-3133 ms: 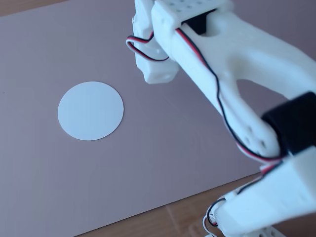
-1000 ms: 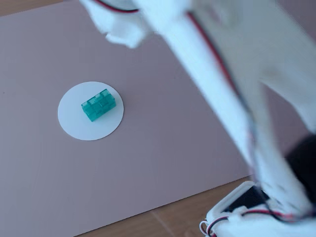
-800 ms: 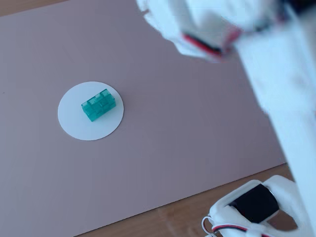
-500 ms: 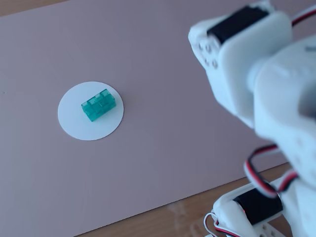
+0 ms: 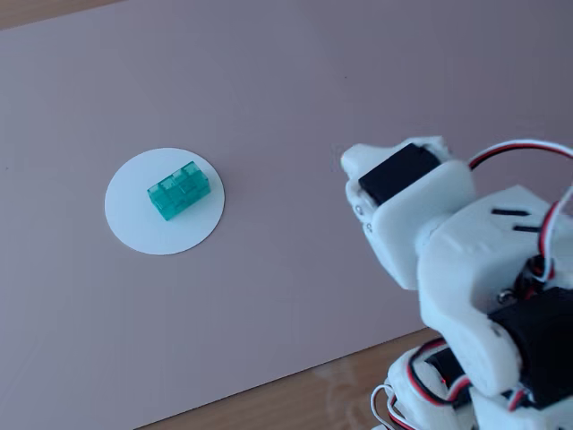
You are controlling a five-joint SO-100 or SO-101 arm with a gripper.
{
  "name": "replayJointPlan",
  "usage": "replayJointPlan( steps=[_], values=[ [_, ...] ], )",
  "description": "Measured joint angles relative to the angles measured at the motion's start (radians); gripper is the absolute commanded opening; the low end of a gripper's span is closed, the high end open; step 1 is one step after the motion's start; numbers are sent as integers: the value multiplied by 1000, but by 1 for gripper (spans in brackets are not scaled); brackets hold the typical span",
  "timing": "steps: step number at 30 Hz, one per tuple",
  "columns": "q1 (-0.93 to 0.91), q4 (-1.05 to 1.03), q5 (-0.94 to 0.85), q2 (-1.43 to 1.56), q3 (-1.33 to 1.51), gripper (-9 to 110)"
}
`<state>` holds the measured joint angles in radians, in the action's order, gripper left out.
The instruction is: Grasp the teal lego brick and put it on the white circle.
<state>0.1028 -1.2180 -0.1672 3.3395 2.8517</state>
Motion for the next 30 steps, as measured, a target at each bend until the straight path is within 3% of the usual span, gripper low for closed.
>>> replayJointPlan(
  steps=[15,30],
  values=[
    [0,41,69,11,201,0],
    [0,46,72,11,207,0]
  ],
)
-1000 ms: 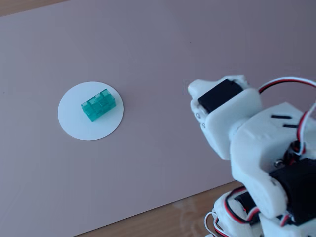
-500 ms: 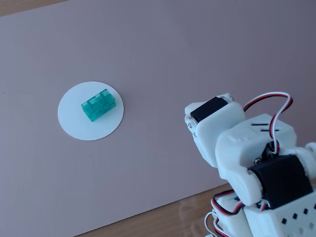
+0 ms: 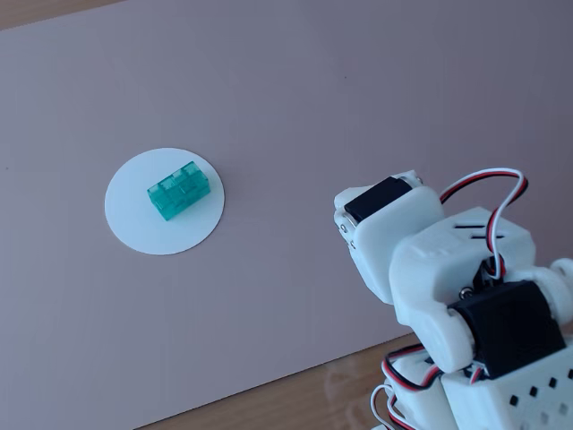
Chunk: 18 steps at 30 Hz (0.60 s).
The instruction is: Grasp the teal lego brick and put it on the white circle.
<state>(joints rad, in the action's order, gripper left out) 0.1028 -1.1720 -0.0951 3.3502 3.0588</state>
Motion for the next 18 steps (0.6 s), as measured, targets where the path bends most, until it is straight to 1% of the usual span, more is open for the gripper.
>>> replayJointPlan(
  steps=[5,7,18],
  values=[
    [0,0,8,0,0,2],
    [0,0,8,0,0,0],
    [0,0,8,0,0,0]
  ],
)
